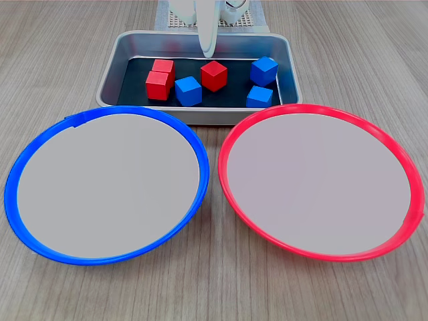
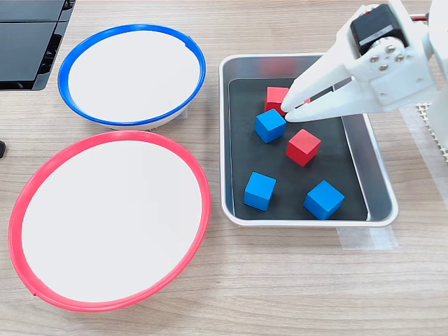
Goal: Move six blocks from tray to matching dishes
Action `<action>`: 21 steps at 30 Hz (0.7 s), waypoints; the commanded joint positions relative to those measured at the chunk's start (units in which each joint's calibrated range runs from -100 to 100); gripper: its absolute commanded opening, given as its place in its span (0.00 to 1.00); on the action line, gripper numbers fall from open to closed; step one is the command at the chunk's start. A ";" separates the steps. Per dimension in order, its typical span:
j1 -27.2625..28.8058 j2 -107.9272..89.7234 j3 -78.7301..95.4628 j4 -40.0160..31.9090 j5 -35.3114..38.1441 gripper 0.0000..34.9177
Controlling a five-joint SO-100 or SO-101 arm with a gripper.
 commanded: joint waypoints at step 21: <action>7.38 46.40 -30.22 3.66 20.85 0.55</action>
